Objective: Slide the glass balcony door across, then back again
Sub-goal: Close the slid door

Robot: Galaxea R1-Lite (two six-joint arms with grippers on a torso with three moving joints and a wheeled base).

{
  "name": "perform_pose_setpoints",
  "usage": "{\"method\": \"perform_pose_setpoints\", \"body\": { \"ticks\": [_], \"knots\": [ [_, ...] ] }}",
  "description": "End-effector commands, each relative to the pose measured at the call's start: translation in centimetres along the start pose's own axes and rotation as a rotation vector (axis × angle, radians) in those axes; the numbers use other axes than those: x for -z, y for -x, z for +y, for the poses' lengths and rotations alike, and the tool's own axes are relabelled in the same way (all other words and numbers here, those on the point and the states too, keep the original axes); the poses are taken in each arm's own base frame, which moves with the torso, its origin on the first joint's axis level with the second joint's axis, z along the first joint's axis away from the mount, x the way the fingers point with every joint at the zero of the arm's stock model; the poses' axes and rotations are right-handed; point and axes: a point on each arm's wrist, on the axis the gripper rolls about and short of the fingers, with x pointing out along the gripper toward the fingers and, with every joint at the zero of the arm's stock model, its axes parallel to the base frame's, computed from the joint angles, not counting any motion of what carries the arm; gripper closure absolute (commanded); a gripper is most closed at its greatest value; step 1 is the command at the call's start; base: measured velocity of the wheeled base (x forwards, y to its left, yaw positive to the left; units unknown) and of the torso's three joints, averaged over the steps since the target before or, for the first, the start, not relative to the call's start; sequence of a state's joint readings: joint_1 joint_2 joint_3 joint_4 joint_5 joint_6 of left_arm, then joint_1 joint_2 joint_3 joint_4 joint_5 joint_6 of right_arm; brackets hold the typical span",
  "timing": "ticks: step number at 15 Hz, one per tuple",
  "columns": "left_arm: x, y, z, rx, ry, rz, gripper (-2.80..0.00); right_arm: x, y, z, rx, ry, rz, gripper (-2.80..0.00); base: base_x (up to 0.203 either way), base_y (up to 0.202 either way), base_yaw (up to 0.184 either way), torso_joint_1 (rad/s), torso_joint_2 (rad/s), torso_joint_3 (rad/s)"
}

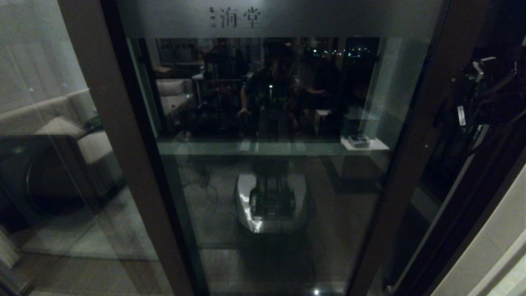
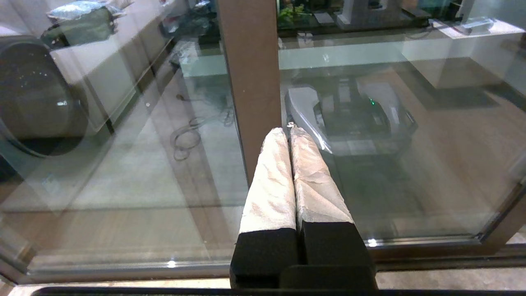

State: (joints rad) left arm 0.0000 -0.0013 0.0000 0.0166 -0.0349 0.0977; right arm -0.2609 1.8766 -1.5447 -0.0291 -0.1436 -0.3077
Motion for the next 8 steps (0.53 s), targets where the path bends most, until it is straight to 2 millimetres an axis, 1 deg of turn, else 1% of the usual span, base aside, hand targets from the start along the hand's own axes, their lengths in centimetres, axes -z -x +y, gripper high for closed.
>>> {"method": "perform_pose_setpoints", "body": {
  "ticks": [1,8],
  "knots": [
    [0.05,-0.01,0.00,0.001,0.000,0.002,0.00,0.04,-0.01,-0.22,0.009,0.000,0.001,-2.80,0.000,0.000,0.000,0.000,0.00,0.000],
    [0.05,-0.01,-0.01,0.001,0.000,0.002,0.00,0.31,-0.10,-1.07,0.040,0.006,0.012,-2.80,0.000,0.000,0.000,0.000,0.00,0.000]
  ]
}}
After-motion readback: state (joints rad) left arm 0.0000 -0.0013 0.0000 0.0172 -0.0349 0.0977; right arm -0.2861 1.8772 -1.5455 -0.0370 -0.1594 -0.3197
